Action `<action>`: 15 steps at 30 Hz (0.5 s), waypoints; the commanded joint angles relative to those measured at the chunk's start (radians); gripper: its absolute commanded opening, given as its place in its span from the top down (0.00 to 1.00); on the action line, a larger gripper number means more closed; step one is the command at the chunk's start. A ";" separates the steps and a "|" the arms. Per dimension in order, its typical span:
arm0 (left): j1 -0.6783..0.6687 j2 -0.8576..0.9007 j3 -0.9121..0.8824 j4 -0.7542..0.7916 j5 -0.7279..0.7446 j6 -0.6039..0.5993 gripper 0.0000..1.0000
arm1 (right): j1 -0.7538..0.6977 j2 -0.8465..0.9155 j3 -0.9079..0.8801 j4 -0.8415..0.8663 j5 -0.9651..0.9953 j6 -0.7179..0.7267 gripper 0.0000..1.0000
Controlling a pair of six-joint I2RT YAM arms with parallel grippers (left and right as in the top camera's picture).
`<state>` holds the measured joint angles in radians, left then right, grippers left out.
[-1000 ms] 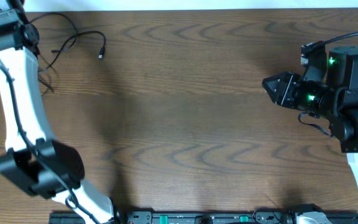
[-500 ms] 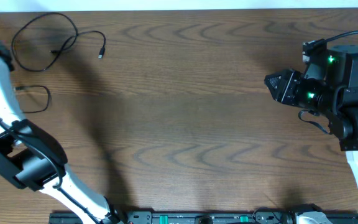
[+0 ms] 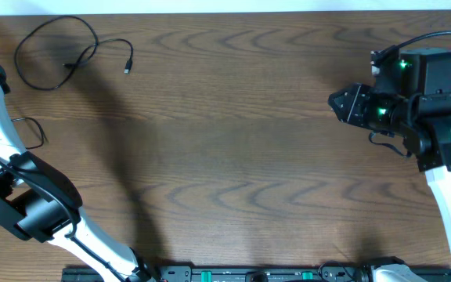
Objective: Untangle cables
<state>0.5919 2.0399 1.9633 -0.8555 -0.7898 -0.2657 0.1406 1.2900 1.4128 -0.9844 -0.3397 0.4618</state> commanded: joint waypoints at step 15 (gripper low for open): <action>-0.005 -0.020 -0.215 0.070 0.568 -0.021 0.92 | 0.067 0.032 0.004 0.000 0.004 -0.014 0.69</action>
<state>0.5919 2.0384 1.7847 -0.8040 -0.4519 -0.2695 0.1982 1.3212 1.4128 -0.9833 -0.3397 0.4618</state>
